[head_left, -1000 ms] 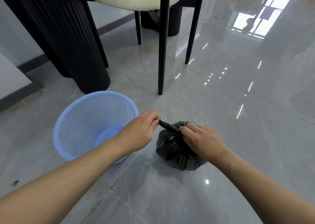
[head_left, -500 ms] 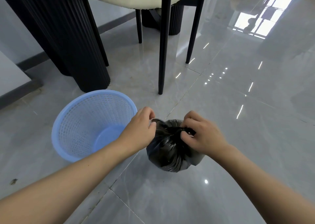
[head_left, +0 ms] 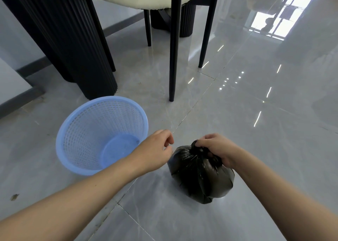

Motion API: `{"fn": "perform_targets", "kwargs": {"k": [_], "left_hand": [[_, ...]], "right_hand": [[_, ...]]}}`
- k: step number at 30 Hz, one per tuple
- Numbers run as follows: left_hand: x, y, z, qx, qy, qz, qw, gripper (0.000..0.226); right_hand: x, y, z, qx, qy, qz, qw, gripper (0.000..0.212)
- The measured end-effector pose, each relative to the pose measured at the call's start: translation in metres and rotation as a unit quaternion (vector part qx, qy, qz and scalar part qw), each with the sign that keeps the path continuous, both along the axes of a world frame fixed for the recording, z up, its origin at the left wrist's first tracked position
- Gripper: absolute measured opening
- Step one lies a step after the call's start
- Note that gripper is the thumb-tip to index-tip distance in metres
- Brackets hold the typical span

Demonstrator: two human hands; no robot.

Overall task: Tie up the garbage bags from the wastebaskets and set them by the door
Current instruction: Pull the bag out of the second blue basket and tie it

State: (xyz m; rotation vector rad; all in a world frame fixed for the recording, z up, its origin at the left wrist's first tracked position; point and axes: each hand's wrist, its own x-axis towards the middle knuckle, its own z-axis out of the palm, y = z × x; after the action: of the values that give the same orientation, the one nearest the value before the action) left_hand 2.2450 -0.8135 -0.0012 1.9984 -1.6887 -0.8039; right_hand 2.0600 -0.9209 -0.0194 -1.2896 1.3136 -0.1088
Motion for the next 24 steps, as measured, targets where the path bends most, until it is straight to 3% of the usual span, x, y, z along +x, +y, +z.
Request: {"fn": "perform_targets", "kwargs": {"k": [3,8,12,20,24], "left_hand": [[-0.002,0.000,-0.001,0.016,0.004,-0.008,1.000,0.011],[-0.001,0.002,-0.003,0.031,0.002,-0.006,1.000,0.011],[0.001,0.002,-0.005,0.034,0.000,-0.006,0.999,0.013],[0.000,0.001,-0.006,0.034,0.014,0.000,0.999,0.018],[0.000,0.001,-0.007,0.037,0.017,0.003,0.999,0.021]], "right_hand": [[-0.001,0.003,0.000,-0.007,0.034,0.010,0.999,0.021],[0.001,-0.002,0.009,0.013,0.000,-0.040,0.999,0.018],[0.000,0.001,0.011,0.017,-0.042,-0.045,0.998,0.029],[0.000,-0.002,0.006,0.050,-0.101,-0.068,0.991,0.009],[-0.002,-0.003,0.004,0.062,-0.066,-0.058,0.994,0.018]]}}
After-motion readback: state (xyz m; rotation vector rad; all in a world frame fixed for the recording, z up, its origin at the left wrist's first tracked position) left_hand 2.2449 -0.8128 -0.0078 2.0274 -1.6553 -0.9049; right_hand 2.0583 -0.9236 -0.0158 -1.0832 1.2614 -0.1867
